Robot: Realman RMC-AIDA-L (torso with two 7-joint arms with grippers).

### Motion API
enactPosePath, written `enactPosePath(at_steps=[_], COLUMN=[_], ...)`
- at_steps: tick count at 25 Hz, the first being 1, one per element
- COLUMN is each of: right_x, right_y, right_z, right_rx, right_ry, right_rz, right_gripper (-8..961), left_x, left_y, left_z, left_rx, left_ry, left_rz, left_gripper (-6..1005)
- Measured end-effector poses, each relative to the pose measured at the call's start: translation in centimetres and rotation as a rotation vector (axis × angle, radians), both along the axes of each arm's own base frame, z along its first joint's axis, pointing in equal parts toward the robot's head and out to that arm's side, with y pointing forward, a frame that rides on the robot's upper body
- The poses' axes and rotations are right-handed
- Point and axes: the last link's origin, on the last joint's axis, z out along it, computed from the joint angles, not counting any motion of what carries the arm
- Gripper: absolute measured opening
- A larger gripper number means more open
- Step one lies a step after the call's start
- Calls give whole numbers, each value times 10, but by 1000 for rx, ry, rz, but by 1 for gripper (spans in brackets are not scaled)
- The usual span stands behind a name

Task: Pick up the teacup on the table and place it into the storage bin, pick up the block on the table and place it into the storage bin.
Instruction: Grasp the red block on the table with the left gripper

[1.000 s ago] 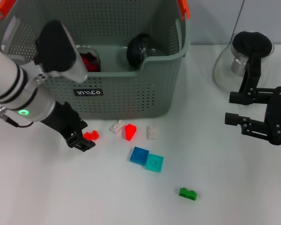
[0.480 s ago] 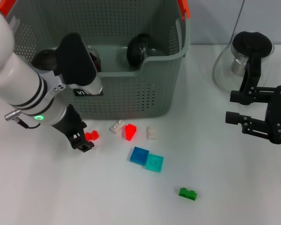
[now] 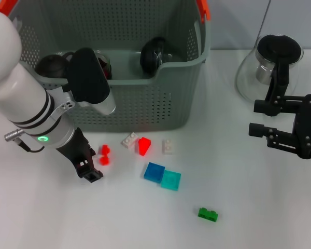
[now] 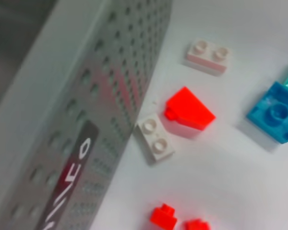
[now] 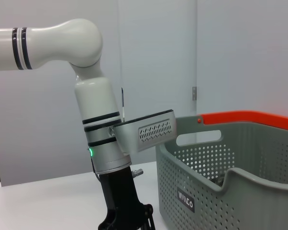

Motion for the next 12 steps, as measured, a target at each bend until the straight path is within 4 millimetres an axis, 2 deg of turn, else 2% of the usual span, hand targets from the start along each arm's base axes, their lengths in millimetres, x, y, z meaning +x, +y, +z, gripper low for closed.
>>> enactPosePath(at_steps=[6,12], right_x=[0,-1], right_y=[0,1], right_z=[0,0], right_rx=[1,2], right_ry=[0,1], right_rz=[0,1], right_gripper=[518,518], left_x=[3,5], left_y=[6,4], left_z=[1,-4], left_rx=[46,21], left_ry=[-28,-12], left_rz=[-4,-11], left_gripper=[570,569])
